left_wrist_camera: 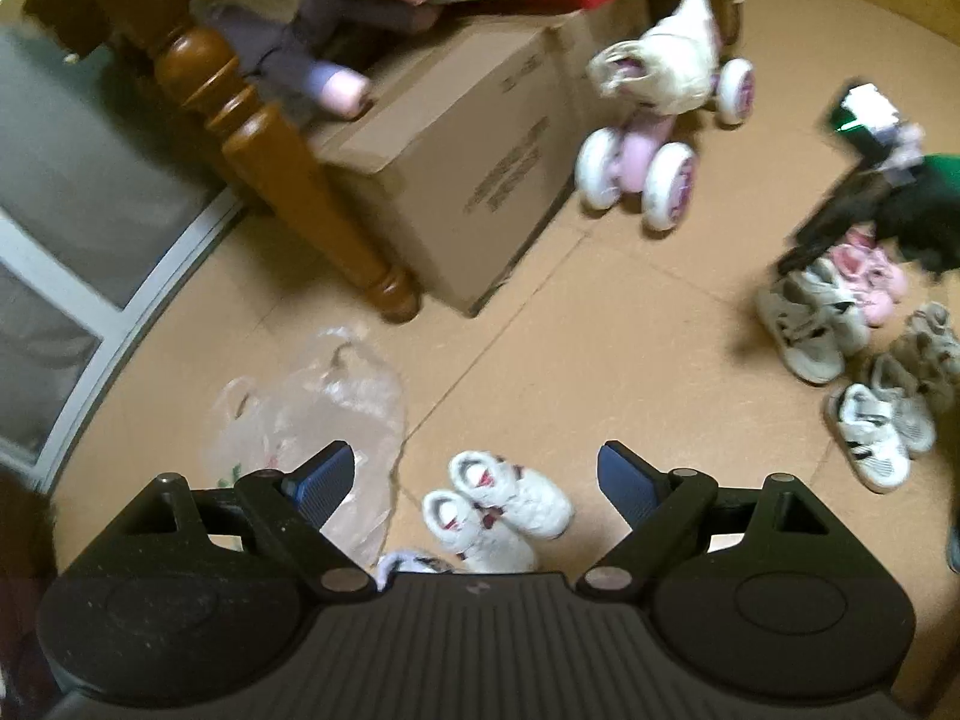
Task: Organize scattered shoes
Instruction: 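Lower the white sneaker pair beside the lavender pair and open the right tool, then grasp the white black-trimmed sneaker pair at the heels with the right tool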
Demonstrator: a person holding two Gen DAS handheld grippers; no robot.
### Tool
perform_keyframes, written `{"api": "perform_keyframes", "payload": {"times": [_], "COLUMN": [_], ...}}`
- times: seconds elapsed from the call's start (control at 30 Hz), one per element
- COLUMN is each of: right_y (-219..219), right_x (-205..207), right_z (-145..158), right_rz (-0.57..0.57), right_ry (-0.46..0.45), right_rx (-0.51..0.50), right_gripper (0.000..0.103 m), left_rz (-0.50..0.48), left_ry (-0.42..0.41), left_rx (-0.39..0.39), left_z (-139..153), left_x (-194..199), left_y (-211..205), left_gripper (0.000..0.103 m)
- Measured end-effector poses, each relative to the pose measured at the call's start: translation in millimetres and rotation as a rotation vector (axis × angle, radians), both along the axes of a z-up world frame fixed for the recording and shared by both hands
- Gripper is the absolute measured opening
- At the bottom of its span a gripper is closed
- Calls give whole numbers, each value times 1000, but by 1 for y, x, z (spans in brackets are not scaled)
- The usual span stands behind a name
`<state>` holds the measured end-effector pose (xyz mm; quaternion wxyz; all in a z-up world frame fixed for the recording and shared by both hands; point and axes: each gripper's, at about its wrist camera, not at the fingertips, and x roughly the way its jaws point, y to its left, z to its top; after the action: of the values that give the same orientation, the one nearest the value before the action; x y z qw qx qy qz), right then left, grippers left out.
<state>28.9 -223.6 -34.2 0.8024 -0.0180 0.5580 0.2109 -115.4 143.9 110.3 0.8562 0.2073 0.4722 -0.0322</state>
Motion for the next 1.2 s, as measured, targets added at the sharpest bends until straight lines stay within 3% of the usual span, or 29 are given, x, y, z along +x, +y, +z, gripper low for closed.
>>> {"api": "perform_keyframes", "payload": {"times": [0.1, 0.27, 0.33, 0.43, 0.57, 0.63, 0.67, 0.7, 0.8, 1.0, 1.13, 1.17, 1.2], "right_y": [-20, -46, -49, -51, -42, -42, -42, -40, -36, -35, -28, -28, -28], "right_x": [-6, -2, 2, 10, 19, 25, 28, 29, 31, 37, 37, 35, 34], "right_z": [6, -15, -30, -61, -101, -117, -126, -130, -155, -176, -190, -192, -194], "right_rz": [-39, -144, -153, -204, -138, -161, -172, -170, -149, -150, -144, -144, -144], "right_ry": [-6, 29, 45, 70, 63, 93, 107, 110, 100, 89, 106, 101, 95], "right_rx": [13, 20, 2, -19, -115, -109, -107, -120, -185, -175, -197, -200, -202], "right_gripper": [54, 54, 54, 54, 52, 52, 50, 44, 39, 39, 39, 36, 25], "left_rz": [67, 115, 92, 115, 138, 102, 38, 33, 16, -16, 10, 17, 23], "left_ry": [-9, 8, 36, 34, 10, 63, 34, 41, 61, 100, 76, 70, 64], "left_rx": [-26, -71, -141, -209, -310, -254, -223, -221, -215, -202, -205, -206, -206], "left_z": [-1, 4, 5, 1, -24, -38, -36, -37, -40, -46, -39, -38, -36], "left_x": [-5, -43, -55, -38, -26, -12, -10, -9, -3, 7, 8, 8, 9], "left_y": [10, -1, -7, -2, 10, 5, -1, -1, -1, -1, 5, 7, 8], "left_gripper": [89, 89, 89, 89, 89, 89, 89, 89, 89, 89, 89, 89, 89]}}
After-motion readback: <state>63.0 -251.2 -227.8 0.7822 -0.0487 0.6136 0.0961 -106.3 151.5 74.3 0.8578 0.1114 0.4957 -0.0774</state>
